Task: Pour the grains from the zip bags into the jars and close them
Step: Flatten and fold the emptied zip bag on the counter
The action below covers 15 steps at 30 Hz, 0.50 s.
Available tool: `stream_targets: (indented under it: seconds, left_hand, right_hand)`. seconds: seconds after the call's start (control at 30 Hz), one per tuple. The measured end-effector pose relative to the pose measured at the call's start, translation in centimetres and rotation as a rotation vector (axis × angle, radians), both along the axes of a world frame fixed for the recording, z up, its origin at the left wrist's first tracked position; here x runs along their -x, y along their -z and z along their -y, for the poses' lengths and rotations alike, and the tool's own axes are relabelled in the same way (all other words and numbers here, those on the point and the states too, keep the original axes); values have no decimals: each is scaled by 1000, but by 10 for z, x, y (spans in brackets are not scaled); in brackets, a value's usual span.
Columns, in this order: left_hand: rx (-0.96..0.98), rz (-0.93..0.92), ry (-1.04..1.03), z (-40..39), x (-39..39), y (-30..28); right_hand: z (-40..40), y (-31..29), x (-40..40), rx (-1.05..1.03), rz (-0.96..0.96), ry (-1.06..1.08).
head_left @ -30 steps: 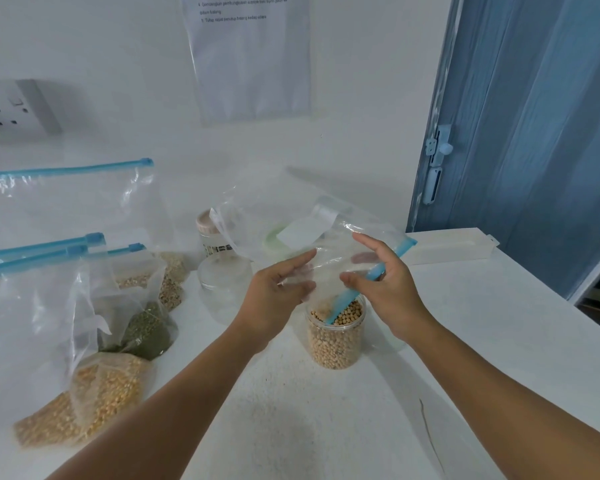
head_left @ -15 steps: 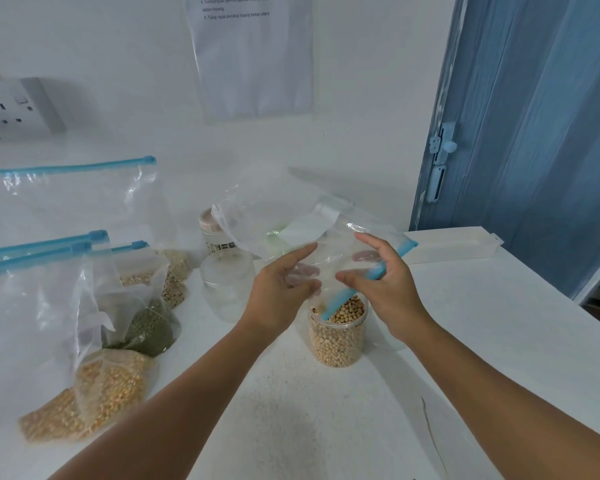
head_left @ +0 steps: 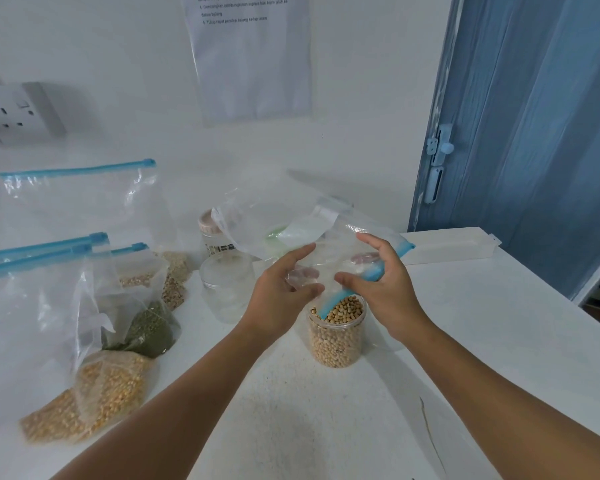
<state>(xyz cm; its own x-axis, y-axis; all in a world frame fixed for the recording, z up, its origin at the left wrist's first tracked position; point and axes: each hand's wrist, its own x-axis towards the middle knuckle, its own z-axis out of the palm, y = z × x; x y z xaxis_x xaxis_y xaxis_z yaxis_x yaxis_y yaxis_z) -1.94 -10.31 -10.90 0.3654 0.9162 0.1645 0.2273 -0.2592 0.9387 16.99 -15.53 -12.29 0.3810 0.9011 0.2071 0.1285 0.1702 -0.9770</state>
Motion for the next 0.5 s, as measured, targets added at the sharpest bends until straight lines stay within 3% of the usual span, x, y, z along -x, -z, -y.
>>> stream_targets:
  seconds: [0.3,0.4,0.5]
  left_hand:
    - [-18,20,-7,2,3,0]
    - [43,83,38,5,6,-5]
    - [200,276,16,5,8,-14]
  right_hand:
    - [0,-1,-2,52,-40,-18]
    - [1,-5,-4,36,-251,-58]
    - [-2,-10,-7,6,-565,-73]
